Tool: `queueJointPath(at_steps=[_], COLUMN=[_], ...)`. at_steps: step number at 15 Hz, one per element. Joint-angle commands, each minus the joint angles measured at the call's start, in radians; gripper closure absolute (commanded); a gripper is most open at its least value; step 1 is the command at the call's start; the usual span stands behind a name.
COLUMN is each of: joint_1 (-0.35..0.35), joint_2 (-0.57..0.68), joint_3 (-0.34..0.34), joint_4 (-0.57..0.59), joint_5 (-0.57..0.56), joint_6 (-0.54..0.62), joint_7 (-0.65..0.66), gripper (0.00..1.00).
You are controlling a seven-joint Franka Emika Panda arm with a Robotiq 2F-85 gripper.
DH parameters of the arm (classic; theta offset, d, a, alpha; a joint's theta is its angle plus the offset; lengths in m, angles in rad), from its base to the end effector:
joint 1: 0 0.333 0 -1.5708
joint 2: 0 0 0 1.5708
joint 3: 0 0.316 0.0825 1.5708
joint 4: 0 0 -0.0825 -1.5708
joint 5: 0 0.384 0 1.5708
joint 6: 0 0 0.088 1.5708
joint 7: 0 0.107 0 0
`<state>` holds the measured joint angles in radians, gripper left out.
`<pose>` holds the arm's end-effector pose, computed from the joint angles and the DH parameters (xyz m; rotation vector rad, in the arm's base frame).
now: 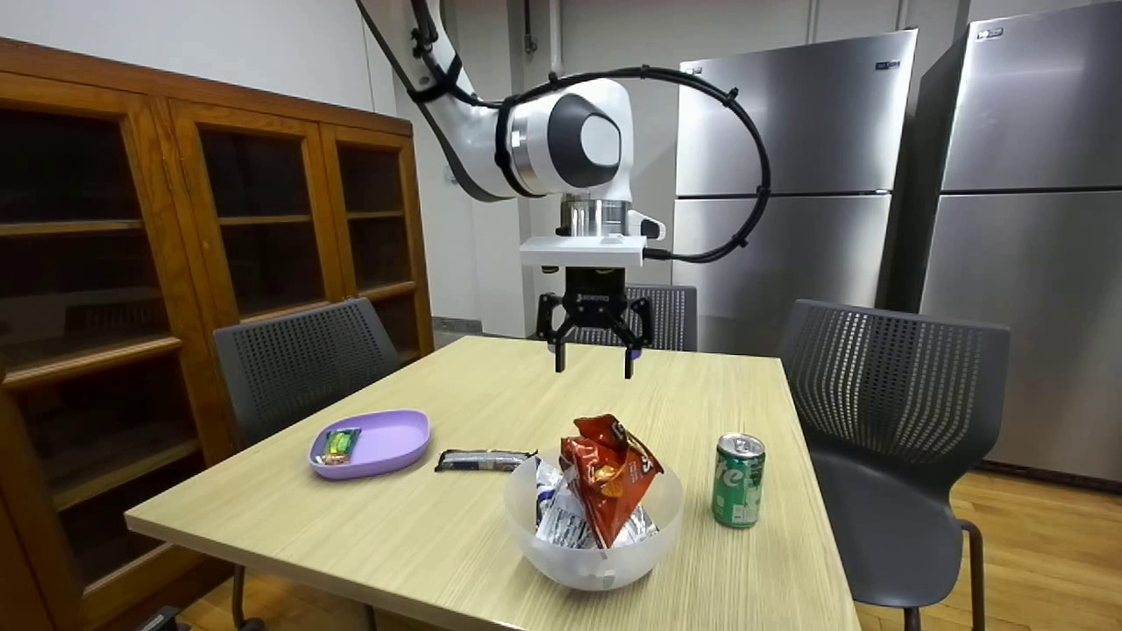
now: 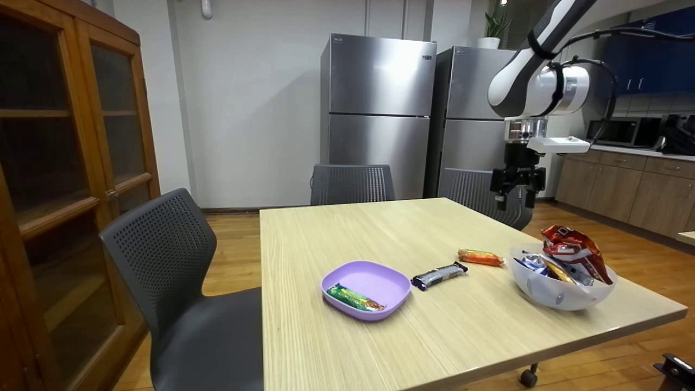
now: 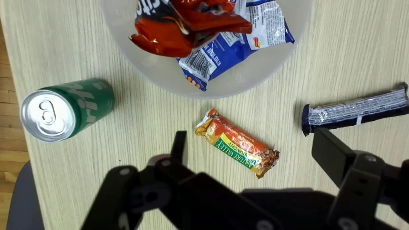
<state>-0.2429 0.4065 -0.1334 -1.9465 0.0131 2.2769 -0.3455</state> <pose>0.5696 -0.2214 0.2672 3.1236 -0.0481 -0.1297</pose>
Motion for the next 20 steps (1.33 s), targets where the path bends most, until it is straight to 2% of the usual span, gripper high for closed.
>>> queueJointPath(at_steps=[1,3,4,5,9,20], joint_1=[0.003,0.005,0.076,0.004,0.083,0.069], joint_2=[-0.020,-0.022,-0.007,0.000,0.009,0.014], joint_3=[0.000,-0.005,0.034,0.008,0.039,0.034], joint_4=[0.008,0.003,-0.029,-0.001,-0.014,-0.013], joint_5=[0.007,-0.012,-0.010,-0.002,-0.004,-0.003], joint_6=[-0.050,-0.052,-0.003,-0.016,-0.012,-0.012], joint_7=[0.079,0.092,0.181,0.076,0.162,0.161], gripper=[0.00,0.00,0.00,0.00,0.00,0.00])
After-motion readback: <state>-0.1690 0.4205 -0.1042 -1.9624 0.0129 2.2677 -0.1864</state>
